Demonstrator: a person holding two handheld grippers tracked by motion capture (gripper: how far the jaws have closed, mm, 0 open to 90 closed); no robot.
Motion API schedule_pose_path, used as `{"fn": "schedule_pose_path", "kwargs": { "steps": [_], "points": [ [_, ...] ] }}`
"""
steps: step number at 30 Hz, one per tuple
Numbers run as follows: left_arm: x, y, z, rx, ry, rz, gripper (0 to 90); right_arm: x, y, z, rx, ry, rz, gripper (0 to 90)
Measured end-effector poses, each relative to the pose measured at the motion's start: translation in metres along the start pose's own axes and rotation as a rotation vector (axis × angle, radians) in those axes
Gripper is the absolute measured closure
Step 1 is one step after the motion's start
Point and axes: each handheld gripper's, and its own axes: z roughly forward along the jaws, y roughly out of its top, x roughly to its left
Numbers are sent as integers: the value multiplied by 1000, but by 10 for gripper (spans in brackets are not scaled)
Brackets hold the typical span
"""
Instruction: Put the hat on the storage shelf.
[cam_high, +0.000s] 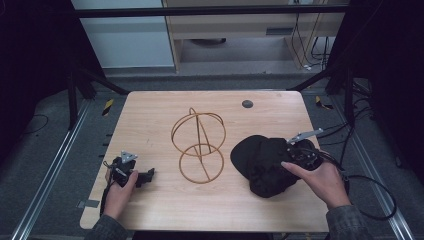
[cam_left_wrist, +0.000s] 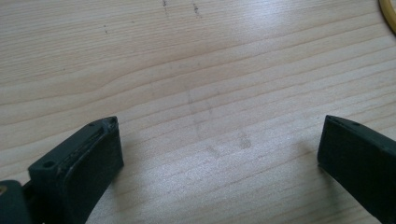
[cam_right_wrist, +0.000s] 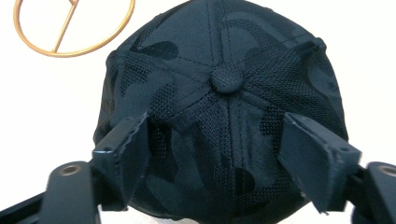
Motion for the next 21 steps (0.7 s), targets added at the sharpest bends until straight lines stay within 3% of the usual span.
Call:
{"fn": "schedule_pose_path", "kwargs": {
  "steps": [6,14,21],
  "points": [
    [-1,0,0,2,-5,6,0,-7,2,7,48,13,8,416],
    [-2,0,0,2,-8,8,0,-11,4,13,79,27,12,516],
    [-3,0,0,2,-9,11,0,-15,5,18,105,39,19,658]
  ]
}}
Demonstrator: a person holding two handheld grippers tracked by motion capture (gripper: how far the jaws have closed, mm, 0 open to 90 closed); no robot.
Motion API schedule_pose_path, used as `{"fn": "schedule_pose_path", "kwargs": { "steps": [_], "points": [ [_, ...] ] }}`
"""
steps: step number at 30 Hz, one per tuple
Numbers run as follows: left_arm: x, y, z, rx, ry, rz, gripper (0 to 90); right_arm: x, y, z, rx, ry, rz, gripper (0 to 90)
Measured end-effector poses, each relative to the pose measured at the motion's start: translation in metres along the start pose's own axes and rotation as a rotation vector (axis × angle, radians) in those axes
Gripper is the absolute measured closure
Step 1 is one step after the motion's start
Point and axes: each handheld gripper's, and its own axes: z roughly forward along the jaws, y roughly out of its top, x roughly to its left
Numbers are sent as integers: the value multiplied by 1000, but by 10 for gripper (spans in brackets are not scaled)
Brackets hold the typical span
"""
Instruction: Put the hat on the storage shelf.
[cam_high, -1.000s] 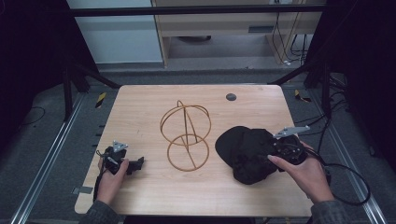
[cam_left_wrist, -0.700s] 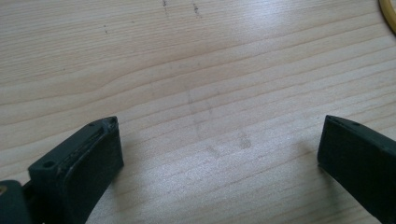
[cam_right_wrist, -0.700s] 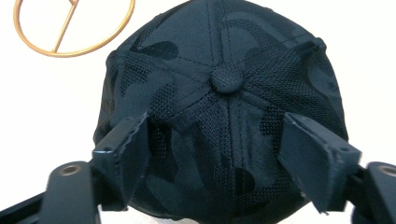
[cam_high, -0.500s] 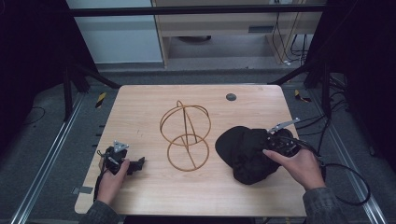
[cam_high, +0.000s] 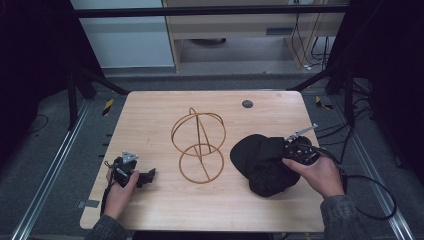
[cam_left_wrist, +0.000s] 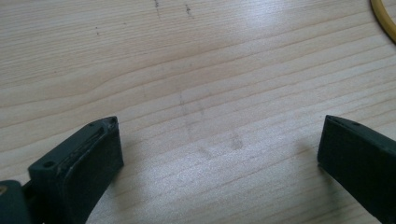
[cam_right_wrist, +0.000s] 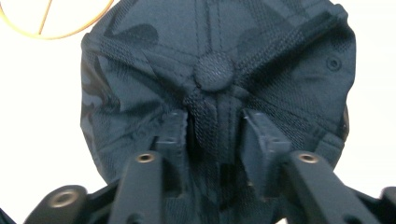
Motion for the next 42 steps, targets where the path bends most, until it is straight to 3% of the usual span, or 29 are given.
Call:
{"fn": "schedule_pose_path", "kwargs": {
  "steps": [5,12,31,42],
  "points": [
    [0,0,0,1,-3,1,0,-1,2,1,-3,15,0,766],
    [-1,0,0,1,-5,3,0,0,6,-6,-5,9,-18,834],
    [-1,0,0,1,-10,7,0,4,24,-37,-26,-1,-37,862],
    [-1,0,0,1,-12,10,0,7,30,-72,-95,-23,-42,862]
  ]
}}
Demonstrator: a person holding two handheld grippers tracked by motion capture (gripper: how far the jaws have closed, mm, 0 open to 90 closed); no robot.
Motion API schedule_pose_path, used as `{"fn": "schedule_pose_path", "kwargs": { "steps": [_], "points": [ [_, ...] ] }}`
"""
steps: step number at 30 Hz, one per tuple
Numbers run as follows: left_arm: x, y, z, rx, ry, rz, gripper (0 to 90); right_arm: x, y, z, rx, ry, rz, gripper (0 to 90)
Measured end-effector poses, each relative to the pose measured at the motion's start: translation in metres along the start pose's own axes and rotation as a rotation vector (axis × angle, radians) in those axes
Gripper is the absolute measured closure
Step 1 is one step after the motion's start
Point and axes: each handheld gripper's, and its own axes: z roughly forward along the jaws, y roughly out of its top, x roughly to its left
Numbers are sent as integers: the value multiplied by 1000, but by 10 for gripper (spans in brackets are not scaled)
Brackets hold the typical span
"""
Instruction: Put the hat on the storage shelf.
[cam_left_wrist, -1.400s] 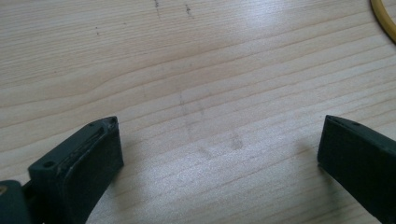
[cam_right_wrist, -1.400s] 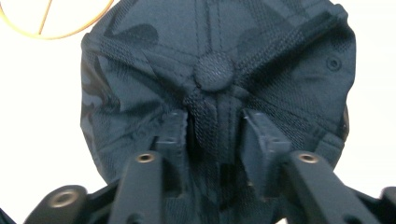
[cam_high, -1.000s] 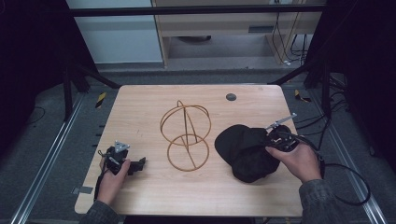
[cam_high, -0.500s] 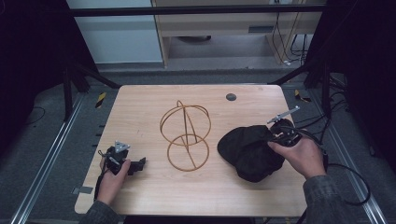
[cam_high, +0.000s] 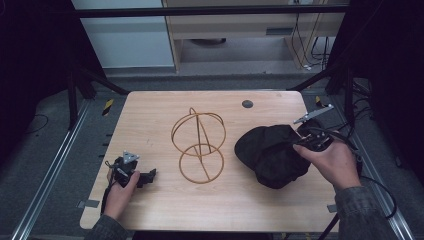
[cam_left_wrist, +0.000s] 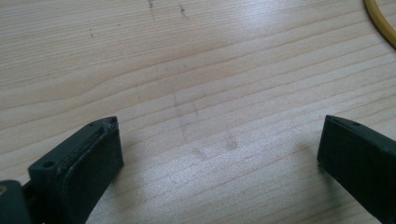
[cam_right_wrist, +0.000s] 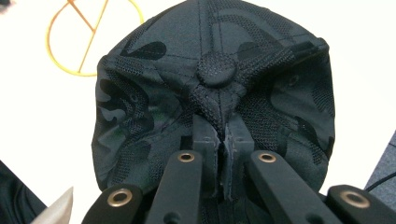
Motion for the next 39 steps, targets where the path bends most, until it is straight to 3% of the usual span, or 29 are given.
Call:
{"fn": "schedule_pose_path", "kwargs": {
  "steps": [12,39],
  "points": [
    [0,0,0,-3,0,-3,0,0,12,-39,-118,-27,12,862],
    [0,0,0,-2,1,0,0,4,31,-80,-265,-63,36,865]
  ]
}}
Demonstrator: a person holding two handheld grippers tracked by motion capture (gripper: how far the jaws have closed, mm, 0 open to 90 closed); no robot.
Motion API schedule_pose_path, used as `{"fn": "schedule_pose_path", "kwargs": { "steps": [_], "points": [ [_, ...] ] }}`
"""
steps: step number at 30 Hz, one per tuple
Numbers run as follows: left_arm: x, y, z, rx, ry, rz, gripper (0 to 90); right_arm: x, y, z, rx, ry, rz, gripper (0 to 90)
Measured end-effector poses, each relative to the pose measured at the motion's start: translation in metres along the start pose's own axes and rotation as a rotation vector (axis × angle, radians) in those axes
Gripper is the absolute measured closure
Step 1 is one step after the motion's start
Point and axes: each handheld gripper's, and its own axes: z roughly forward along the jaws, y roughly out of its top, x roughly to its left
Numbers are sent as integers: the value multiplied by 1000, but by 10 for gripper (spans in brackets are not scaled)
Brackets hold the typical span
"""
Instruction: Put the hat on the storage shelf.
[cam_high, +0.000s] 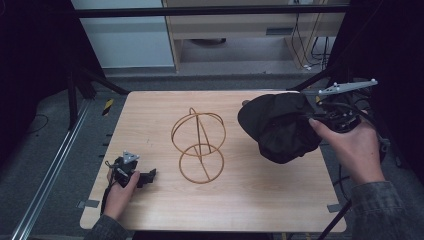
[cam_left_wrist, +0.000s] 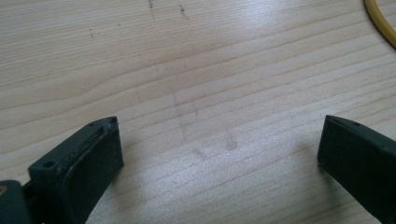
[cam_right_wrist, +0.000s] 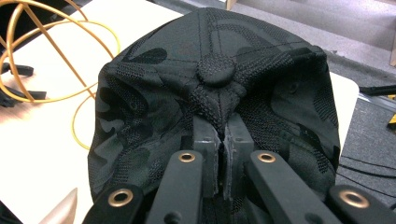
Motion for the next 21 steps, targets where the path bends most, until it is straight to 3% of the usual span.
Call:
{"fn": "schedule_pose_path", "kwargs": {
  "steps": [14,21],
  "points": [
    [0,0,0,3,0,1,0,8,12,-5,-36,-2,-5,867],
    [0,0,0,3,0,1,0,17,27,-7,-71,-7,-7,869]
  ]
}}
